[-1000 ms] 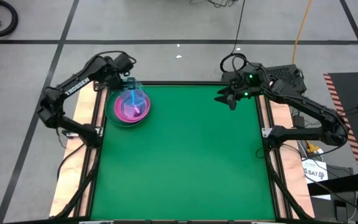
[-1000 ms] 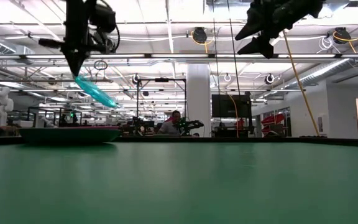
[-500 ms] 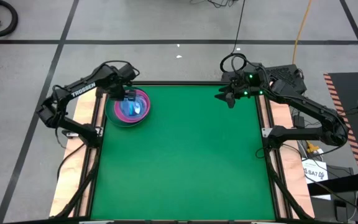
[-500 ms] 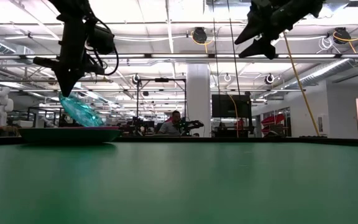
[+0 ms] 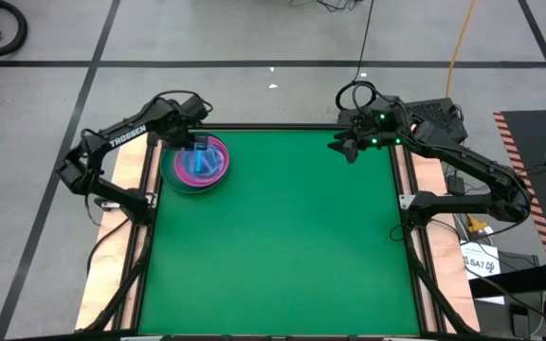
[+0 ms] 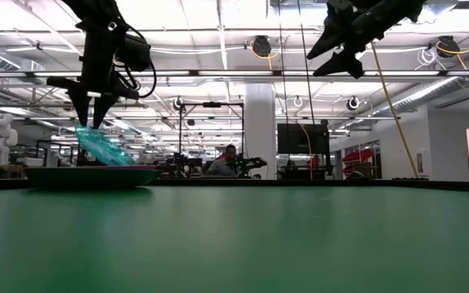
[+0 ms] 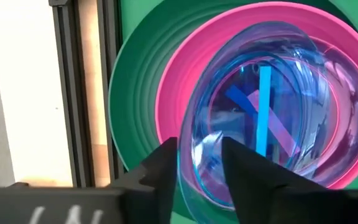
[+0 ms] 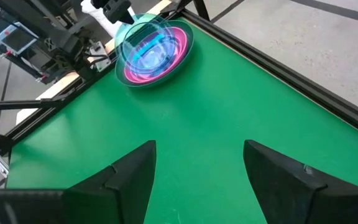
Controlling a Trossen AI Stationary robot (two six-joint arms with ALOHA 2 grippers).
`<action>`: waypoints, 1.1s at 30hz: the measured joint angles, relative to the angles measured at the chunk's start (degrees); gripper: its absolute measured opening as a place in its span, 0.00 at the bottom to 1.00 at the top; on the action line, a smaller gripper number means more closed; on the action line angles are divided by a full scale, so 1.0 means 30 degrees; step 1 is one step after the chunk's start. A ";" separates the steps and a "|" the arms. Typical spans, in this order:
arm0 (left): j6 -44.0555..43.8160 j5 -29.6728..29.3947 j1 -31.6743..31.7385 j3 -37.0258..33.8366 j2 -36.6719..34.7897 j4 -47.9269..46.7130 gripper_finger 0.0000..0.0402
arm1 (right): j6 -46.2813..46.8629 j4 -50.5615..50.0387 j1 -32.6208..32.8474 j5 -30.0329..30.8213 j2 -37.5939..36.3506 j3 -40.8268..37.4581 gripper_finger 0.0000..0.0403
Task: Stack plastic plates
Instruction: Stack the blue plate on top of the light pink plate
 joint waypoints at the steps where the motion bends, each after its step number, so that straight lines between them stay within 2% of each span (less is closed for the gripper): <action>1: 0.0008 0.0000 0.0000 0.0000 0.0006 0.0000 0.35 | 0.0000 0.0000 0.0000 0.0000 0.0000 0.0000 0.58; 6: -0.0072 0.0257 -0.0068 0.0000 0.0013 -0.0236 0.43 | 0.0095 0.0000 -0.0007 0.0005 0.0000 0.0000 0.58; 10: -0.0175 0.0342 -0.0066 0.0000 0.0021 -0.0335 0.46 | 0.0576 0.0000 -0.0007 0.0007 0.0000 0.0000 0.58; 12: -0.0165 -0.0278 -0.0052 0.0000 0.0021 -0.0309 0.46 | 0.0576 0.0000 -0.0007 0.0007 0.0000 0.0000 0.58; 16: 0.0033 -0.2224 0.0133 -0.0011 0.0644 -0.0255 0.46 | 0.0639 0.0005 -0.0007 0.0563 0.0000 0.0000 0.58; 25: 0.2279 -0.2467 0.1421 -0.0044 0.4051 -0.0111 0.46 | 0.1013 -0.0055 0.0000 0.1020 0.0000 0.0000 0.58; 29: 0.3145 -0.2135 0.1029 -0.0044 0.4721 0.0702 0.45 | 0.1013 -0.0235 0.0007 0.1020 0.0000 0.0000 0.58; 33: 0.3387 -0.2025 0.0369 -0.0044 0.5008 0.1353 0.40 | 0.1027 -0.0284 0.0007 0.1020 0.0000 0.0000 0.58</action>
